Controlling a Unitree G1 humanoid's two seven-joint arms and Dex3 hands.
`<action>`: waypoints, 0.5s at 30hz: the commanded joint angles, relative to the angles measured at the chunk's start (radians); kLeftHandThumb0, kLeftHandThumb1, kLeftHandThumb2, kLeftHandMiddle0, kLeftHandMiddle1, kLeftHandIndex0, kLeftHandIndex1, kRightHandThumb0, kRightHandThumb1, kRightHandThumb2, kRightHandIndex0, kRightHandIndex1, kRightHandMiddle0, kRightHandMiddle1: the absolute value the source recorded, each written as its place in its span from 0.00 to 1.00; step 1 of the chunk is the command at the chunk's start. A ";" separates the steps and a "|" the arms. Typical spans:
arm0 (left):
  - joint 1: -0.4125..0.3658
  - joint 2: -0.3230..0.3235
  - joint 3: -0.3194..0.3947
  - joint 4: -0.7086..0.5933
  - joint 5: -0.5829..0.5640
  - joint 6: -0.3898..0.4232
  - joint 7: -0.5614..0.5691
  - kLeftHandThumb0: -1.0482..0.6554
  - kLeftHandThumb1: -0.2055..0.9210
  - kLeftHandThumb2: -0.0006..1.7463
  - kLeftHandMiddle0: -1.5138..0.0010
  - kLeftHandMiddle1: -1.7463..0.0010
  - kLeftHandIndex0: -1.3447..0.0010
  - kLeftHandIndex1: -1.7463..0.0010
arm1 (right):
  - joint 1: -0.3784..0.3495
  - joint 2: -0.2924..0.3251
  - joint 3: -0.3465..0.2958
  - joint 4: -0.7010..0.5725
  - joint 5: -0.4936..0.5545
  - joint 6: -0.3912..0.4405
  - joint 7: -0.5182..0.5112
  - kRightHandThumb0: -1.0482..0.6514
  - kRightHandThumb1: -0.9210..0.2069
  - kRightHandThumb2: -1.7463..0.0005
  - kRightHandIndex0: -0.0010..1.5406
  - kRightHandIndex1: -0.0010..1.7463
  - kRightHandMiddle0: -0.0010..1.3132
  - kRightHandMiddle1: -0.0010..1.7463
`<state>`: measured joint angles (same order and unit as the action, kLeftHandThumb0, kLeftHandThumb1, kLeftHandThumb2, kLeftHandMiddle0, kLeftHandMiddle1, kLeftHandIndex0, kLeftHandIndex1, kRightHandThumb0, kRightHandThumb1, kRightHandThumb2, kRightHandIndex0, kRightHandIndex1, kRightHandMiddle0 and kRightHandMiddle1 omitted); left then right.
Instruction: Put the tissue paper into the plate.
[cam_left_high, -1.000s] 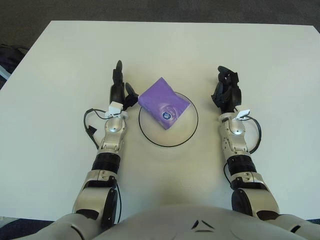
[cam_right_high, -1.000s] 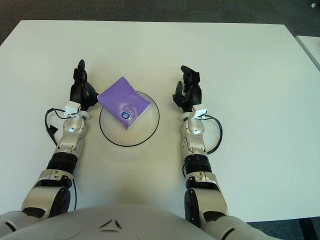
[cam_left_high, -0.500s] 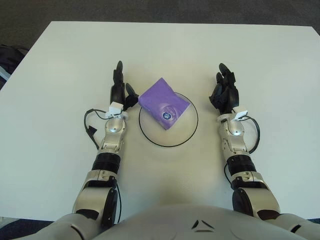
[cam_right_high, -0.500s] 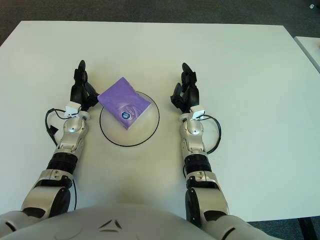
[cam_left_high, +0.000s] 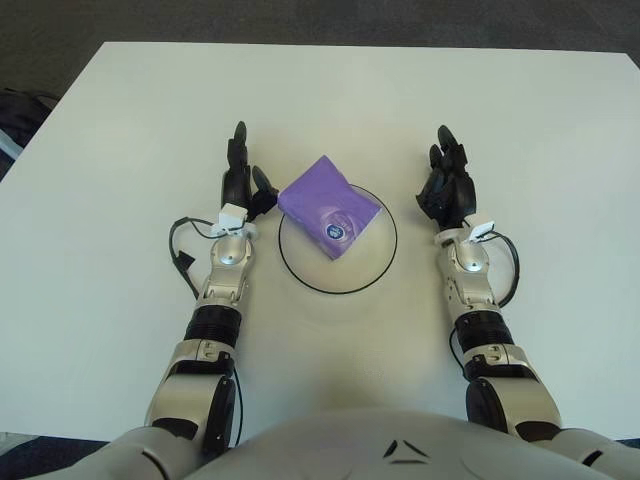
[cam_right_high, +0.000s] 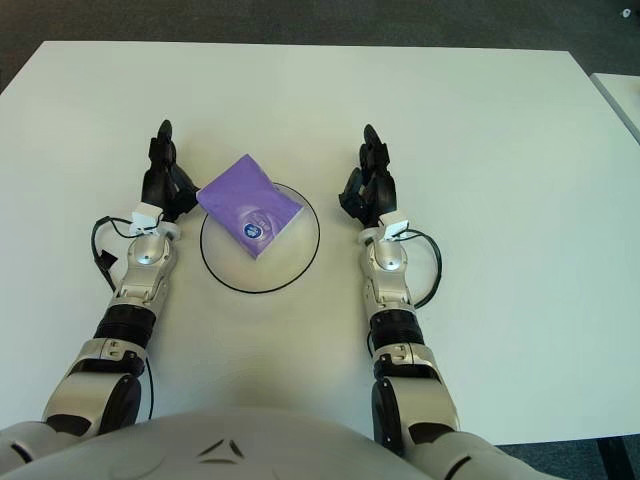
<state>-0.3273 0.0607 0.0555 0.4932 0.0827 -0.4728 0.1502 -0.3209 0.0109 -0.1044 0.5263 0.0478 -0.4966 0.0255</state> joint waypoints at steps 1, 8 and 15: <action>0.060 -0.012 -0.007 0.043 -0.002 0.016 -0.010 0.12 1.00 0.69 0.95 1.00 1.00 0.85 | 0.127 0.004 -0.003 0.062 0.012 0.033 0.010 0.14 0.00 0.38 0.01 0.01 0.00 0.06; 0.062 -0.013 -0.009 0.040 0.002 0.012 -0.008 0.13 1.00 0.69 0.95 0.99 1.00 0.85 | 0.136 0.003 0.000 0.039 0.013 0.051 0.022 0.14 0.00 0.37 0.01 0.01 0.00 0.05; 0.063 -0.013 -0.009 0.037 -0.005 0.020 -0.015 0.13 1.00 0.69 0.95 1.00 1.00 0.85 | 0.148 0.005 0.004 0.009 0.009 0.070 0.026 0.14 0.00 0.37 0.01 0.01 0.00 0.06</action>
<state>-0.3270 0.0572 0.0524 0.4890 0.0817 -0.4722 0.1470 -0.2931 0.0106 -0.0995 0.4833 0.0487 -0.4679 0.0499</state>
